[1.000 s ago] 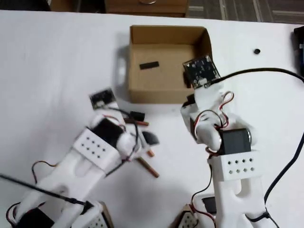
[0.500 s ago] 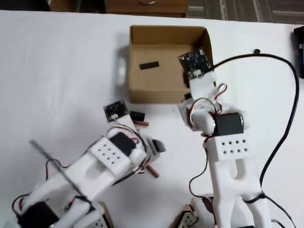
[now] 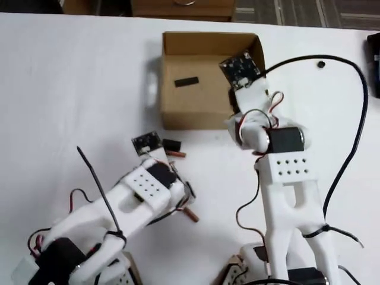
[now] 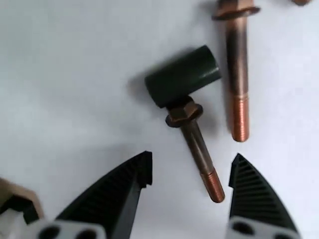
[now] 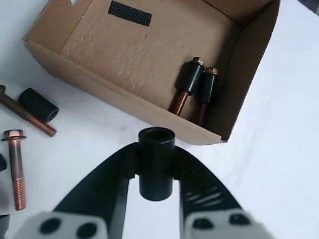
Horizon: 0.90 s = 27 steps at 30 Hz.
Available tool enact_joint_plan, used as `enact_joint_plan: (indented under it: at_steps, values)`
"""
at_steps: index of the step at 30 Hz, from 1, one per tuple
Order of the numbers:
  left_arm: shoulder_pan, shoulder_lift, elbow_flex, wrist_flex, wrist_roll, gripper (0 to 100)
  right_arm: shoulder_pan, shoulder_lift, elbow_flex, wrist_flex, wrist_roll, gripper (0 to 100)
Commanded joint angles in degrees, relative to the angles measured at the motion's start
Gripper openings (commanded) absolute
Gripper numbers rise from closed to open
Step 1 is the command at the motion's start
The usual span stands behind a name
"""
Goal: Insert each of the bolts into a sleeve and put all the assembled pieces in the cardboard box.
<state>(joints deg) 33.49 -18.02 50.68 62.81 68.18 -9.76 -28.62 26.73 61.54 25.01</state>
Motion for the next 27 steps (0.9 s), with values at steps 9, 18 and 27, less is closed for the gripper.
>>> enact_joint_plan:
  at_steps: [9,18,27]
  values:
    - [-1.05,10.37,-1.54,-7.91,0.35,26,2.42,0.13,-3.87,-1.54,0.44,2.0]
    - [-6.15,11.96,-1.19,-5.8,0.44,26,4.7,0.13,-4.13,-1.8,0.62,2.0]
    - [-7.82,11.6,-0.84,-3.96,0.44,17,4.35,0.22,-4.04,-5.05,0.62,2.0]
